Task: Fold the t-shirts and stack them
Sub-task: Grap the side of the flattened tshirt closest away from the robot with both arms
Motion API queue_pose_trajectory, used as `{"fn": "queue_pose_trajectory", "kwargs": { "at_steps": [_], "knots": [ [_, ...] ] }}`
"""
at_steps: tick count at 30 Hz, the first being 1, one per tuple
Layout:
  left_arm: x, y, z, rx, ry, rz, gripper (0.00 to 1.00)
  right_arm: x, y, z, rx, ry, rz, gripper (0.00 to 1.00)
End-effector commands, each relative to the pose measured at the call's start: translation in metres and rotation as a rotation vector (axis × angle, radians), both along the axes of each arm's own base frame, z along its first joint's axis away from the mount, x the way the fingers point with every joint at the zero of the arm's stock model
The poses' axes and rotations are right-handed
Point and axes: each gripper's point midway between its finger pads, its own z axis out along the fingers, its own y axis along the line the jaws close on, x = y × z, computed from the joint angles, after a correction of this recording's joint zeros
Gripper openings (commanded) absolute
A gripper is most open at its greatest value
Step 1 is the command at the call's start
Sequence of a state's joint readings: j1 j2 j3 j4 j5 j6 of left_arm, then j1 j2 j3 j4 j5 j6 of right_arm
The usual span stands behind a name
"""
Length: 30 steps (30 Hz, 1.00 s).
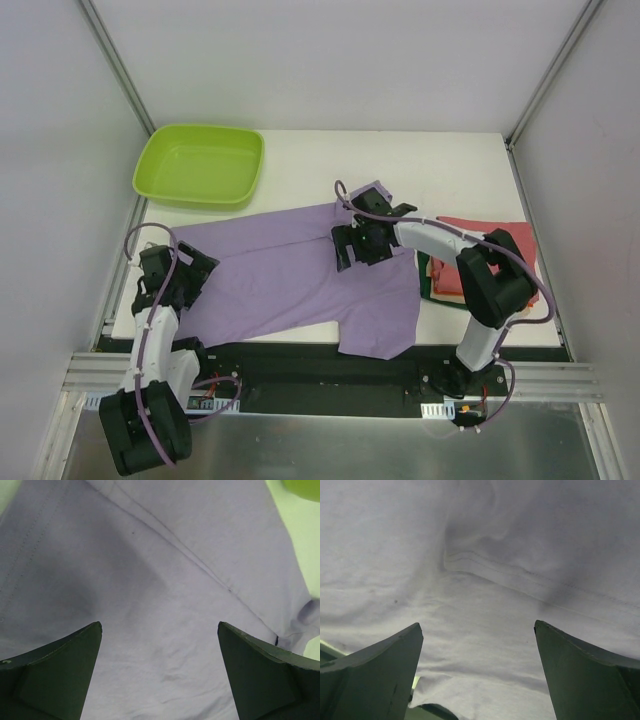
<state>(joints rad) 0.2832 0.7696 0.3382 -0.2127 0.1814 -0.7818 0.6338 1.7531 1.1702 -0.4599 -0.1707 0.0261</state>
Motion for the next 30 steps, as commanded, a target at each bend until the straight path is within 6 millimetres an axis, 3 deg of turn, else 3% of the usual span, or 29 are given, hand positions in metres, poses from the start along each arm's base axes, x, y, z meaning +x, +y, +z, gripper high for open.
{"fn": "queue_pose_trajectory", "kwargs": {
  "at_steps": [1, 8, 12, 16, 20, 26, 30],
  "knots": [
    [0.004, 0.002, -0.011, -0.025, 0.049, 0.014, 0.99, 0.019, -0.006, -0.013, -0.029, -0.01, -0.067, 0.96],
    [0.019, -0.002, -0.032, -0.087, 0.128, -0.021, 0.99, 0.033, -0.024, -0.037, -0.065, 0.049, -0.142, 0.96],
    [0.028, 0.012, -0.039, -0.039, 0.17, 0.012, 0.99, 0.039, -0.02, -0.039, -0.036, 0.062, -0.15, 0.96],
    [0.046, 0.026, -0.034, 0.011, 0.179, 0.016, 0.99, 0.042, -0.015, -0.036, -0.019, 0.057, -0.136, 0.96],
    [0.06, 0.021, -0.021, -0.007, 0.152, -0.046, 0.99, 0.045, -0.014, -0.023, -0.003, 0.027, -0.129, 0.96],
    [0.027, 0.014, -0.02, -0.014, 0.168, -0.006, 0.99, 0.038, -0.003, 0.009, 0.109, -0.028, -0.114, 0.96],
    [0.004, 0.016, 0.006, 0.009, 0.115, 0.07, 0.99, 0.027, 0.001, 0.028, 0.18, -0.074, -0.089, 0.96]
  ]
}}
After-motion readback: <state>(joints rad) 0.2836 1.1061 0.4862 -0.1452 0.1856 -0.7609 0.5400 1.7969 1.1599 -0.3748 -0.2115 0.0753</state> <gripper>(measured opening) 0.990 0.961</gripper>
